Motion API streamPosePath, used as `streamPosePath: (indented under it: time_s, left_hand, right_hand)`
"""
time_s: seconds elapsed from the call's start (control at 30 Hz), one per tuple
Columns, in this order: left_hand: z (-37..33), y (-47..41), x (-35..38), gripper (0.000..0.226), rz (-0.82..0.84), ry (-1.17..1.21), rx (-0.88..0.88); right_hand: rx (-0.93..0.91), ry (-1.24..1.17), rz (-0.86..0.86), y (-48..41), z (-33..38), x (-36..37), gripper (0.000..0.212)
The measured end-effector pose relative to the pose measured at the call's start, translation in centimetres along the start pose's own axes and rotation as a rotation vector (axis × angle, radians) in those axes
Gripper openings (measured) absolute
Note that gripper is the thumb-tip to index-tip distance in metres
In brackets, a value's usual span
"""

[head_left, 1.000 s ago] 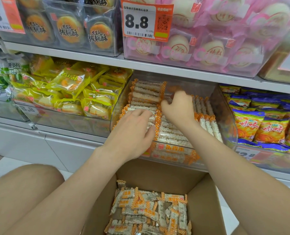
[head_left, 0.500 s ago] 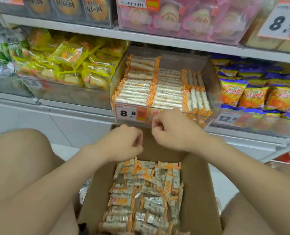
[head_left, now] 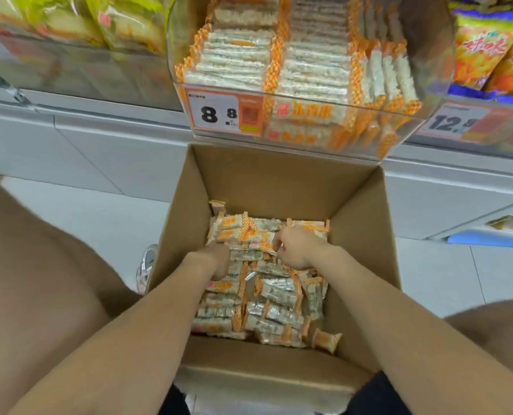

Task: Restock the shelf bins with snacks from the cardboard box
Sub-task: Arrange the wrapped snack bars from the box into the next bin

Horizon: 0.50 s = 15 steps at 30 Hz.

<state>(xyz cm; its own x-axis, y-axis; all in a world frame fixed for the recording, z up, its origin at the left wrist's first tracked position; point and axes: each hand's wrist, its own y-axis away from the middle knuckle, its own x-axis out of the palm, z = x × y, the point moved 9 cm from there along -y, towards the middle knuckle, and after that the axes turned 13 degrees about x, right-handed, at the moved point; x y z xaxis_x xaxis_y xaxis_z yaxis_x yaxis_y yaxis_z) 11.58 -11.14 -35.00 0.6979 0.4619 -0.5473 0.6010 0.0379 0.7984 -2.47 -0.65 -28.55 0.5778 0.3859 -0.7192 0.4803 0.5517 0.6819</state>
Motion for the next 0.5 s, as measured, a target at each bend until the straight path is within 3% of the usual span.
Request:
streamPosePath:
  time_s: [0.1, 0.23, 0.3, 0.4, 0.5]
  left_hand:
    - [1.0, -1.9, 1.4, 0.076, -0.038, 0.066, -0.048]
    - [0.8, -3.0, 1.5, 0.052, -0.229, 0.206, -0.014]
    - [1.7, -4.2, 3.0, 0.053, -0.247, 0.247, -0.029]
    - [2.5, -5.3, 4.4, 0.053, -0.239, 0.252, -0.024]
    - [1.3, -4.9, 4.5, 0.046, -0.212, 0.316, 0.02]
  right_hand:
    - [0.099, 0.034, -0.026, -3.2, -1.4, 2.8, 0.022]
    - [0.197, -0.185, -0.039, -5.9, -2.6, 4.7, 0.042]
    - [0.151, -0.258, 0.018, -6.5, -2.2, 6.2, 0.05]
    - [0.119, -0.15, 0.054, -7.2, -2.0, 8.5, 0.048]
    - [0.146, -0.026, -0.016, -7.4, -2.3, 9.7, 0.043]
